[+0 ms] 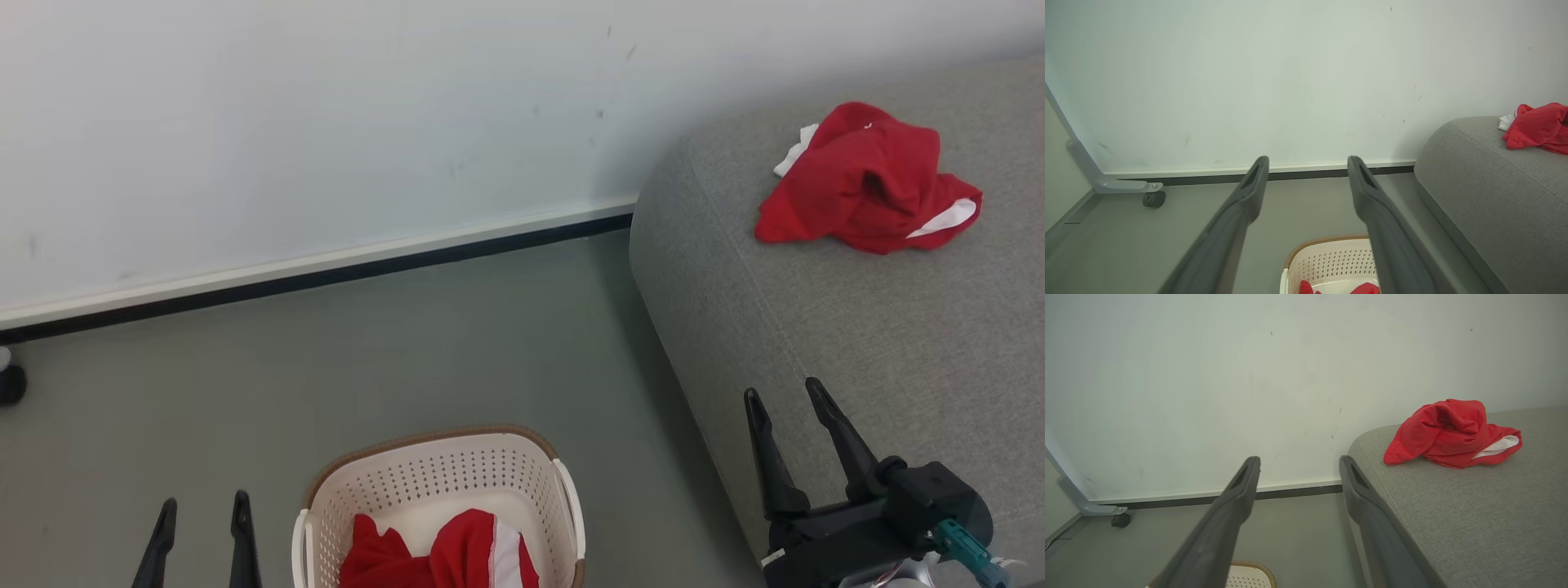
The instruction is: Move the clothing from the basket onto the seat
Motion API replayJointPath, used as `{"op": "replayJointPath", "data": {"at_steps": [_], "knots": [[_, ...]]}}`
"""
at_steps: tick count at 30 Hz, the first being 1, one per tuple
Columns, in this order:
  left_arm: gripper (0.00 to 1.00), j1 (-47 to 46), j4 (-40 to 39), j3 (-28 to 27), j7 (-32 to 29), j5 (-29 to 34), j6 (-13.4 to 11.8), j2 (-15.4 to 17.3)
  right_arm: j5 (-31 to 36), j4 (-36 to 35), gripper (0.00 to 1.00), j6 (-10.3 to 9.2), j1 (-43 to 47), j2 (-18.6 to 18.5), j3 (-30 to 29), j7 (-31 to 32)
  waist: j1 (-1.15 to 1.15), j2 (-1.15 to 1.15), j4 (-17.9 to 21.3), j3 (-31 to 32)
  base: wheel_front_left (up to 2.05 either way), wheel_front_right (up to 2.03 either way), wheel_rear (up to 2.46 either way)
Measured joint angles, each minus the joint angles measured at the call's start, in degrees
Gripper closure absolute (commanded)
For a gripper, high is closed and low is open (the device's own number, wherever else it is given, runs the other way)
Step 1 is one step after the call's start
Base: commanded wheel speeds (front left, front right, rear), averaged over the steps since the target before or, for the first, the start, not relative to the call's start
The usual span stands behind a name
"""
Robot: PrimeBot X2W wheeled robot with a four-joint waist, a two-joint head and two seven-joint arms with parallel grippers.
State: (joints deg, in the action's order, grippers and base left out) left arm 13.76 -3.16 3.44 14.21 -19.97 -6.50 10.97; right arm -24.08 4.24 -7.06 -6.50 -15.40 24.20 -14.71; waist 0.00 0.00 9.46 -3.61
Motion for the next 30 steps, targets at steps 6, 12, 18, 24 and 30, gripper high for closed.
{"op": "replayJointPath", "data": {"at_steps": [6, 12, 18, 24, 30], "knots": [[0.0, -6.7, 0.8, 2.8, -2.4, 1.1, 1.7, 1.0, 0.6, -0.8, 0.0, 0.0, -1.4, 0.3, -1.5, 0.0, 0.01, 0.01, 0.3, -4.0, 0.0, 0.0, 0.0], [0.0, -13.4, 4.4, 7.0, -5.4, 3.1, 4.1, 1.4, 2.0, -2.2, 0.0, -0.01, -4.1, -0.1, -3.1, 0.0, 0.01, 0.01, 0.8, -8.7, 0.0, 0.0, 0.0], [0.0, -20.1, 10.0, 11.0, -8.5, 4.2, 6.8, 1.3, 2.8, -3.6, 0.0, -0.01, -7.8, 0.0, -3.7, 0.0, 0.02, 0.01, 1.7, -13.6, 0.0, 0.0, 0.0], [0.0, -24.3, 16.1, 13.9, -11.2, 6.0, 8.6, 0.2, 3.0, -4.5, 0.0, -0.05, -10.8, 0.5, -4.6, 0.0, 0.01, 0.01, 3.0, -18.5, 0.0, 0.0, 0.0], [0.0, -28.1, 22.3, 15.4, -14.0, 6.1, 9.6, -0.6, 3.5, -6.6, 0.0, -0.07, -13.9, 0.7, -6.0, 0.0, 0.02, 0.01, 4.5, -24.4, 0.0, 0.0, 0.0]]}}
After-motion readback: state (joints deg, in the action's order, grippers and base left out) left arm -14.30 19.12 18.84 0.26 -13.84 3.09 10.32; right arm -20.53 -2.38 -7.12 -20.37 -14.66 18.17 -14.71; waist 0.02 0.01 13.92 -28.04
